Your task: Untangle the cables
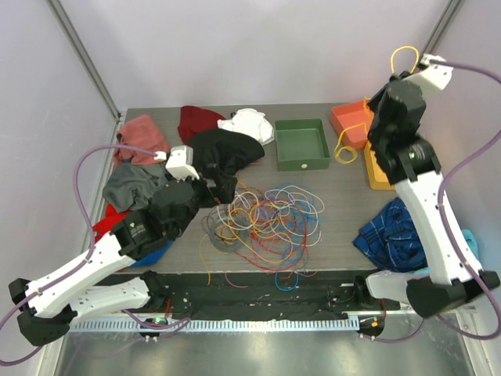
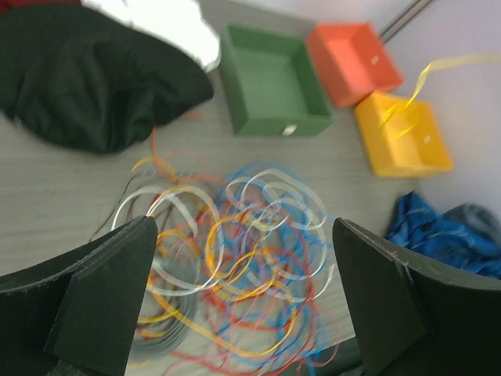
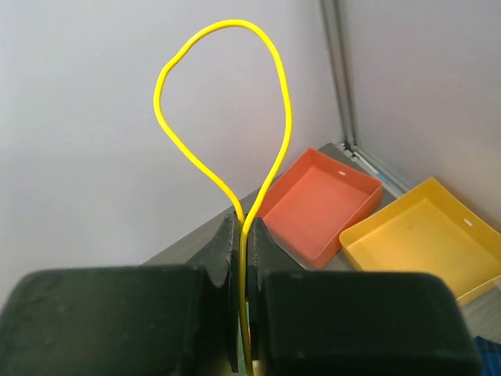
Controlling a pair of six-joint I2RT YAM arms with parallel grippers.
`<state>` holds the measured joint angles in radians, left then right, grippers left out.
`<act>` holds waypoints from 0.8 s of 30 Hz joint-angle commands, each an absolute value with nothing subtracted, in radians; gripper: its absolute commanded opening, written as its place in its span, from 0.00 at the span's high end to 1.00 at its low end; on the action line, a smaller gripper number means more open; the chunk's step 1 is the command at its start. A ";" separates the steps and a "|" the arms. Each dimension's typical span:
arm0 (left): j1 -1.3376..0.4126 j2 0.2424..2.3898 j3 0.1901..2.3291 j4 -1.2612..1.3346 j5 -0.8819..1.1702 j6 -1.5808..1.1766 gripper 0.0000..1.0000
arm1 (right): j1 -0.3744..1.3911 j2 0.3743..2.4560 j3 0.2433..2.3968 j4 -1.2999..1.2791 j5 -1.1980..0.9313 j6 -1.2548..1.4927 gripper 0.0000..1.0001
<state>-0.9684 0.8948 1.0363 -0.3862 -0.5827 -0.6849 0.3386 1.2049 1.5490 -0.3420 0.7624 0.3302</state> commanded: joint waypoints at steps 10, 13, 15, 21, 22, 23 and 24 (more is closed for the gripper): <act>-0.968 0.792 0.750 -0.400 -0.480 -0.870 0.00 | 0.028 1.483 1.761 -0.425 0.761 0.452 0.99; -0.968 0.801 0.735 -0.403 -0.462 -0.876 0.00 | -0.015 1.505 1.721 -0.399 0.781 0.453 0.99; -0.968 0.808 0.721 -0.403 -0.448 -0.882 0.00 | -0.044 1.505 1.688 -0.352 0.782 0.452 0.99; -0.968 0.831 0.690 -0.396 -0.428 -0.897 0.00 | -0.120 1.489 1.511 -0.244 0.775 0.480 0.99; -0.968 0.836 0.690 -0.390 -0.425 -0.899 0.00 | -0.124 1.494 1.497 -0.241 0.770 0.482 0.99; -0.968 0.842 0.690 -0.387 -0.420 -0.899 0.00 | -0.130 1.494 1.482 -0.235 0.766 0.485 0.99; -0.966 0.848 0.693 -0.385 -0.413 -0.899 0.00 | -0.135 1.496 1.451 -0.223 0.768 0.494 0.99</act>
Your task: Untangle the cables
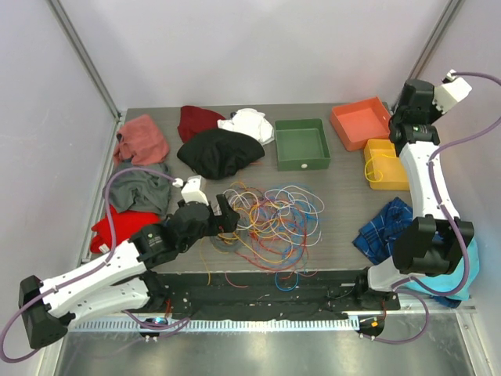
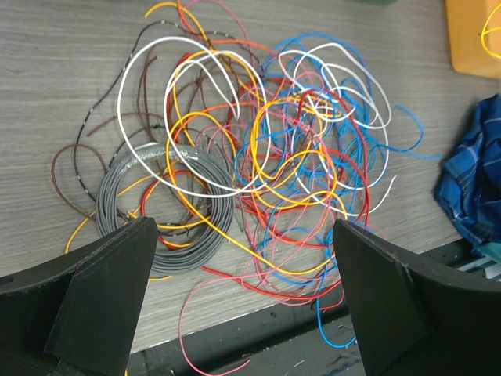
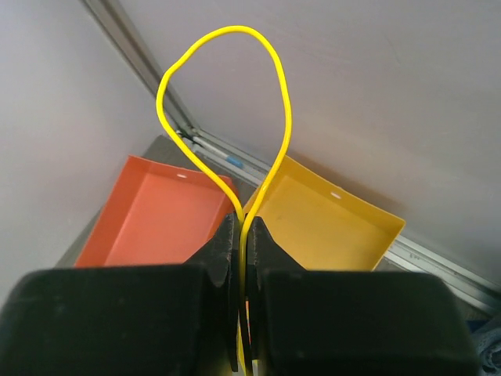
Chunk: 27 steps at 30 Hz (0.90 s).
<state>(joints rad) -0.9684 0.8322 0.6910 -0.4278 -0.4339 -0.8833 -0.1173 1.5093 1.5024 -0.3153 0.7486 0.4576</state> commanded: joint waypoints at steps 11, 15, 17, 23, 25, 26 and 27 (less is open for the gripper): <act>-0.968 0.937 0.707 -0.362 -0.382 -0.894 0.01 | -0.189 1.522 1.405 -0.176 0.723 0.551 0.99; -0.968 0.965 0.713 -0.344 -0.374 -0.888 0.01 | -0.189 1.506 1.511 -0.196 0.690 0.583 0.99; -0.968 0.985 0.721 -0.339 -0.359 -0.885 0.01 | -0.189 1.503 1.549 -0.212 0.684 0.591 0.99; -0.968 1.020 0.730 -0.339 -0.325 -0.882 0.02 | -0.189 1.506 1.679 -0.225 0.680 0.583 0.99; -0.968 1.026 0.733 -0.344 -0.322 -0.881 0.02 | -0.189 1.511 1.697 -0.227 0.684 0.572 0.99; -0.968 1.026 0.733 -0.347 -0.322 -0.879 0.02 | -0.189 1.512 1.704 -0.227 0.692 0.563 0.99; -0.968 1.029 0.735 -0.347 -0.322 -0.876 0.02 | -0.189 1.513 1.706 -0.226 0.693 0.558 0.99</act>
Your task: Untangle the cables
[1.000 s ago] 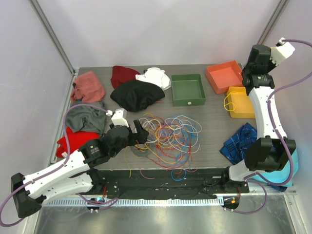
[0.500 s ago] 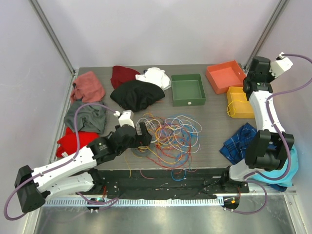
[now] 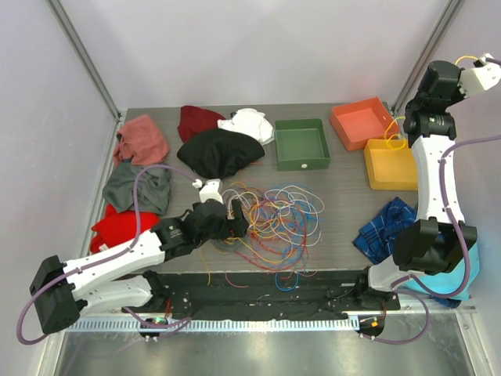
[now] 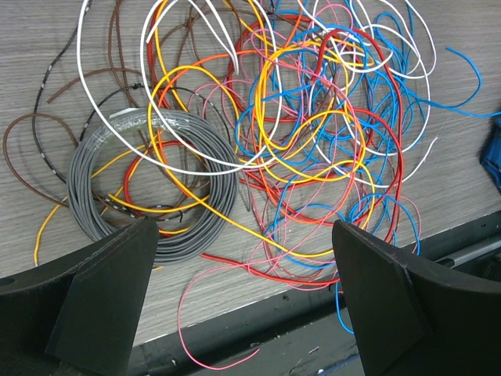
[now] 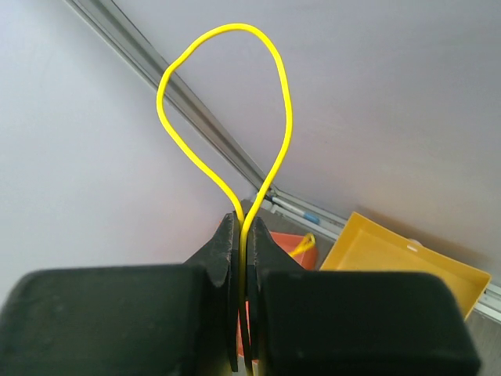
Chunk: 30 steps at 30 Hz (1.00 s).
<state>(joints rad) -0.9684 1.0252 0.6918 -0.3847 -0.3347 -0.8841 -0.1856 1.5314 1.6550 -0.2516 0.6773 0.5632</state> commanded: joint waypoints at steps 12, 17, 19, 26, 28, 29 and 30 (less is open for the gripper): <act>-0.968 1.086 0.742 -0.339 -0.311 -0.871 0.02 | -0.190 1.548 1.458 -0.134 0.712 0.540 0.99; -0.969 1.106 0.753 -0.348 -0.314 -0.864 0.02 | -0.195 1.585 1.320 -0.074 0.710 0.558 0.99; -0.968 1.111 0.756 -0.351 -0.319 -0.862 0.02 | -0.201 1.603 1.293 -0.075 0.698 0.577 0.99; -0.968 1.155 0.767 -0.327 -0.301 -0.865 0.02 | -0.245 1.652 1.223 -0.138 0.609 0.661 0.99; -0.968 1.169 0.775 -0.331 -0.293 -0.865 0.03 | -0.262 1.678 1.213 -0.155 0.595 0.670 0.99; -0.968 1.170 0.776 -0.334 -0.291 -0.865 0.03 | -0.268 1.692 1.212 -0.163 0.577 0.672 0.99; -0.968 1.170 0.775 -0.334 -0.290 -0.865 0.03 | -0.273 1.706 1.213 -0.173 0.568 0.672 0.99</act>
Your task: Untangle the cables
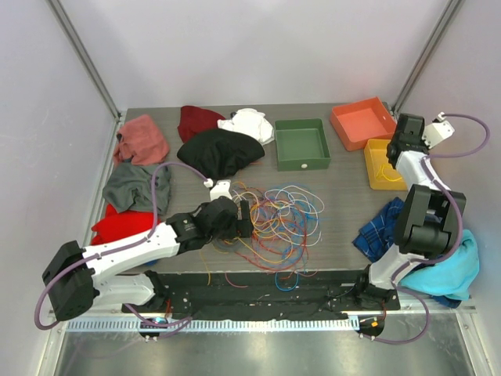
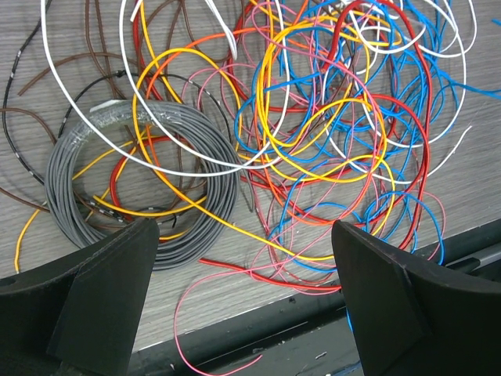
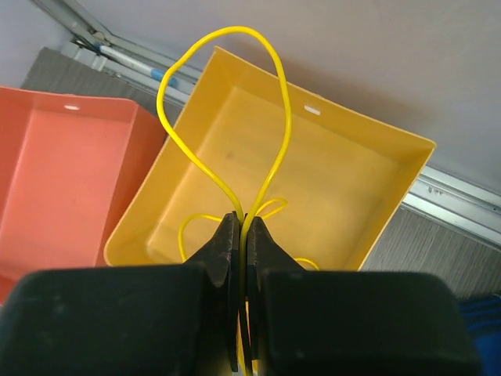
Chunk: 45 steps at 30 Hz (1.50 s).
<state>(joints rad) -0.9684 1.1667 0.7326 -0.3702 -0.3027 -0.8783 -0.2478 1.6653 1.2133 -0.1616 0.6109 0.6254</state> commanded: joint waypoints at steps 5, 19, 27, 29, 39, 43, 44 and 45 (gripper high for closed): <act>-0.968 1.157 0.764 -0.333 -0.291 -0.864 0.03 | -0.282 1.816 1.290 -0.242 0.529 0.658 0.99; -0.968 1.152 0.761 -0.305 -0.268 -0.861 0.03 | -0.261 1.657 1.273 -0.314 0.457 0.739 0.30; -0.968 1.091 0.746 -0.293 -0.290 -0.861 0.02 | -0.036 1.385 1.154 -0.337 0.477 0.695 0.28; -0.968 1.083 0.742 -0.307 -0.322 -0.867 0.02 | 0.086 1.330 1.126 -0.325 0.384 0.678 0.29; -0.956 1.094 0.768 -0.367 -0.457 -0.870 0.01 | 0.543 1.109 0.836 -0.272 0.350 0.581 0.33; -0.905 1.175 0.776 -0.315 -0.439 -0.900 0.03 | 0.633 1.010 0.752 -0.239 0.351 0.584 0.37; -0.891 1.193 0.778 -0.296 -0.425 -0.914 0.04 | 0.655 0.982 0.726 -0.236 0.351 0.586 0.37; -0.865 1.215 0.781 -0.255 -0.414 -0.929 0.05 | 0.661 0.967 0.712 -0.232 0.353 0.586 0.37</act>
